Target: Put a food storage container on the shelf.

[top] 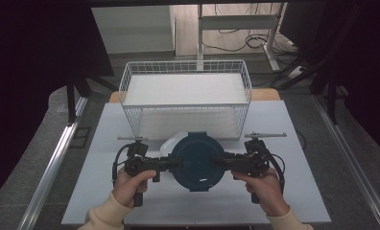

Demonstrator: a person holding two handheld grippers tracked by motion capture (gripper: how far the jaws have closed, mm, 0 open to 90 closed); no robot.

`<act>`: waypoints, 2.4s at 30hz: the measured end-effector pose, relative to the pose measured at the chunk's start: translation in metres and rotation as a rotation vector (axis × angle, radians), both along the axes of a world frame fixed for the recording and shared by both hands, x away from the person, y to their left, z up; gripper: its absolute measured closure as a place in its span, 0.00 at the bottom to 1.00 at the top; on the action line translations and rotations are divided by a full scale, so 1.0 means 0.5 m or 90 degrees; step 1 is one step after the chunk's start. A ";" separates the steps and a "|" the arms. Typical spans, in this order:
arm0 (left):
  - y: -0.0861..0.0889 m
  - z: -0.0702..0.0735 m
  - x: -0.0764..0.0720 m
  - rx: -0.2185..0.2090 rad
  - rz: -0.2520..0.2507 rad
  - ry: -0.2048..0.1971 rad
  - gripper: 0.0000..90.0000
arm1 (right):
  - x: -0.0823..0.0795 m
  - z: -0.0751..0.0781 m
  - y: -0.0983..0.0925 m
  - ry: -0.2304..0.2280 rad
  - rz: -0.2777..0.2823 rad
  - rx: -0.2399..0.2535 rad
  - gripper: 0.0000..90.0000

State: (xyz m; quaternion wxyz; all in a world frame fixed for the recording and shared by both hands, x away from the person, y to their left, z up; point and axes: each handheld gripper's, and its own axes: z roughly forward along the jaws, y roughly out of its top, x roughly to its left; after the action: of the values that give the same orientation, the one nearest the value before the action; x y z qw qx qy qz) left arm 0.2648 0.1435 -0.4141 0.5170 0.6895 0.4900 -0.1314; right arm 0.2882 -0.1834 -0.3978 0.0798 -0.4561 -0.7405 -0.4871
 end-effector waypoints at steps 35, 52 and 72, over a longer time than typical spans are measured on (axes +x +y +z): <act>0.033 0.103 0.093 0.004 0.017 -0.034 0.52 | 0.111 0.100 0.036 -0.026 0.021 0.001 0.41; 0.045 0.132 0.146 0.001 0.015 -0.032 0.52 | 0.159 0.134 0.048 -0.029 0.027 -0.015 0.40; 0.059 0.168 0.202 -0.001 0.006 -0.034 0.51 | 0.210 0.177 0.062 -0.037 0.026 -0.026 0.40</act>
State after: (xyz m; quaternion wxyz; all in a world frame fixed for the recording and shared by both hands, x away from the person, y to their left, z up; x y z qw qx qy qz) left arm 0.3658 0.1730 -0.3300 0.5314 0.6899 0.4789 -0.1108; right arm 0.3930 -0.1525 -0.3091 0.0589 -0.4280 -0.7617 -0.4828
